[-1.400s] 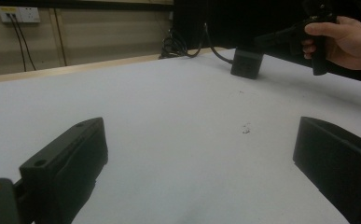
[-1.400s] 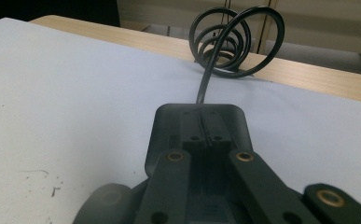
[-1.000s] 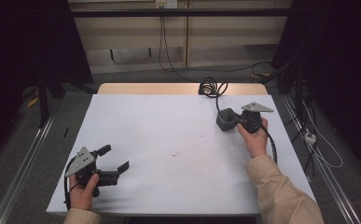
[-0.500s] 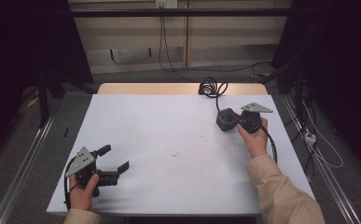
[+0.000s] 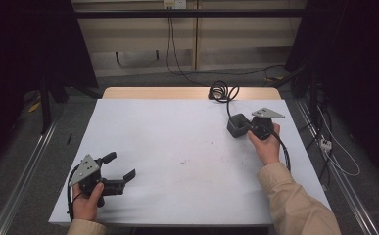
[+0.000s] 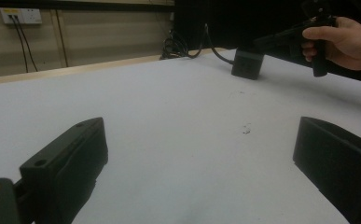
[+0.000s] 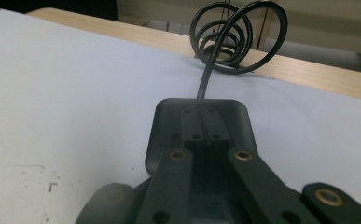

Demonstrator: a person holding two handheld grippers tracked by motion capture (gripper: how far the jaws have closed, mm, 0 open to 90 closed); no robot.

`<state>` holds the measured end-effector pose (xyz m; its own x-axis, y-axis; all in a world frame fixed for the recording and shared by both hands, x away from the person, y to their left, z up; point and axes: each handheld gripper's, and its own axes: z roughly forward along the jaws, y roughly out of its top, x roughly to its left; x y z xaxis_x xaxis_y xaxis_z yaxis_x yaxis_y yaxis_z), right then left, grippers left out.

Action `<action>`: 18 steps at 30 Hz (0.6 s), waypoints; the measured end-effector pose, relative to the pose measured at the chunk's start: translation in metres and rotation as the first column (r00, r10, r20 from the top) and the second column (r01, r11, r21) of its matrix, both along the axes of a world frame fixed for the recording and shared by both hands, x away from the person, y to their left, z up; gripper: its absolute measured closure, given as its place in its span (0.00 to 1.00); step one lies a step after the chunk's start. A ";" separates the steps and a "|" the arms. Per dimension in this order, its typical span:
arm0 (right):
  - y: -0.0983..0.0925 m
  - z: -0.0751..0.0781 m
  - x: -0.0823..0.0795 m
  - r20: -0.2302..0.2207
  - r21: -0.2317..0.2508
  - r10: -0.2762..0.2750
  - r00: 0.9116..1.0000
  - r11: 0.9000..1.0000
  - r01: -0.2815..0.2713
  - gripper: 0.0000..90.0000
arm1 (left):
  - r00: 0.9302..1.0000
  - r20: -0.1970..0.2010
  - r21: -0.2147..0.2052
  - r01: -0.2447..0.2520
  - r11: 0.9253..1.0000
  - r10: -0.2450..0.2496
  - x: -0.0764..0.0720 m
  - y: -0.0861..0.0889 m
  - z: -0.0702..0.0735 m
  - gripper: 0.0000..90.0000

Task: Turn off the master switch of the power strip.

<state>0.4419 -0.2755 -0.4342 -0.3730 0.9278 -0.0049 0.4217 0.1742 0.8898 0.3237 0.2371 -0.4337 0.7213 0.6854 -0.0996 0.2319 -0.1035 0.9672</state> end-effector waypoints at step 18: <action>0.001 0.000 0.003 -0.009 0.001 -0.006 1.000 1.000 0.006 1.00 | 1.000 0.005 -0.005 -0.007 1.000 0.007 -0.001 0.002 0.000 0.03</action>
<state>0.4446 -0.2747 -0.4338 -0.3674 0.9301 -0.0002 0.4309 0.1704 0.8861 0.3225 0.2396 -0.4334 0.7169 0.6900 -0.0998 0.2281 -0.0969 0.9688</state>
